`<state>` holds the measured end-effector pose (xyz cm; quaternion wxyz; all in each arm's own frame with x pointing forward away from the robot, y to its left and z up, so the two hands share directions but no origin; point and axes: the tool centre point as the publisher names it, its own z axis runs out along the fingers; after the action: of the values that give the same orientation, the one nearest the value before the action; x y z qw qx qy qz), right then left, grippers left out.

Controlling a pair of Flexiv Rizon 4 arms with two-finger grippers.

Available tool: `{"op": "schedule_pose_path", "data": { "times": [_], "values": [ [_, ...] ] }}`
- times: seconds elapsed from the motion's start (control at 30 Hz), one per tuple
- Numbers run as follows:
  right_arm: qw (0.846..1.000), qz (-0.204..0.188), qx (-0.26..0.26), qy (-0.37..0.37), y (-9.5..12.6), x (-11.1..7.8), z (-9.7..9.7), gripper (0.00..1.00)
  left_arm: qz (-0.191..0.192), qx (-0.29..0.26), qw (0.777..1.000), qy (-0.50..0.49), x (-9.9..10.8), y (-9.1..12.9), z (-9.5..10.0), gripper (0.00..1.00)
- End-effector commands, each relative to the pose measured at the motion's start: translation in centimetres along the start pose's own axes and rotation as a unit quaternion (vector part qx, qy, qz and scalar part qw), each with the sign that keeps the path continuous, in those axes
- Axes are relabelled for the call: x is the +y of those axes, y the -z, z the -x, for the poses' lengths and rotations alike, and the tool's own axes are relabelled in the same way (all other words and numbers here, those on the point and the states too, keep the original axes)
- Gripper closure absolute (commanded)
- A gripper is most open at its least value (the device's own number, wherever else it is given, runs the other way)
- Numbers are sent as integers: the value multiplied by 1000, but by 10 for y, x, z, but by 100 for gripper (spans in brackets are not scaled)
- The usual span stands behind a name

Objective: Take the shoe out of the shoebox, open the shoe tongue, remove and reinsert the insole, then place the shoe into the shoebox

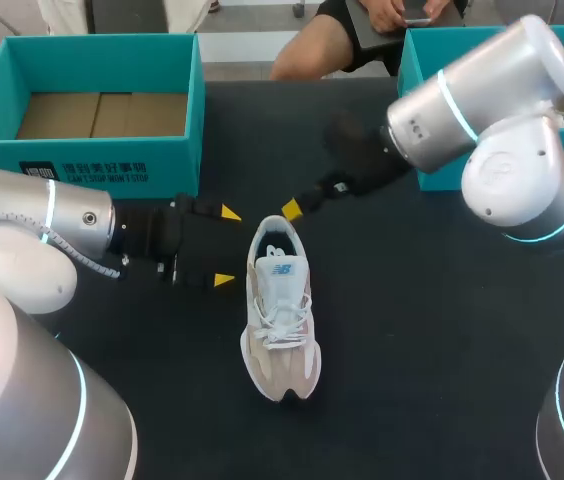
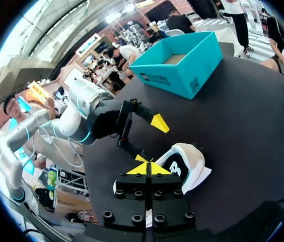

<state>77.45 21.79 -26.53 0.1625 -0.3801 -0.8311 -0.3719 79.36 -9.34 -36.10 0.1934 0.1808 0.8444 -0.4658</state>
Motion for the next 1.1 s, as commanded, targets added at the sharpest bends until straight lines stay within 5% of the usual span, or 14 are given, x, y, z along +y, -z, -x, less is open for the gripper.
{"op": "schedule_pose_path", "data": {
  "times": [0.03, 0.23, 0.5, 0.73, 1.1],
  "values": [
    [999, -4, -30, -11, -8, -4, -2, 100, -2, 40, 999, -24, -12, 40, 12, 0],
    [979, -12, -189, -70, -12, -19, 10, 100, -13, 60, 996, -59, -19, 93, 31, 0],
    [947, 1, -308, -95, -27, -25, 7, 100, -31, 37, 996, -71, -25, 145, 58, 0],
    [948, -2, -307, -87, -29, -25, 5, 100, 7, 18, 997, -68, -17, 180, 87, 0],
    [938, -15, -332, -102, -39, -27, 11, 100, 64, 31, 994, -79, -10, 204, 103, 0]
  ]
}}
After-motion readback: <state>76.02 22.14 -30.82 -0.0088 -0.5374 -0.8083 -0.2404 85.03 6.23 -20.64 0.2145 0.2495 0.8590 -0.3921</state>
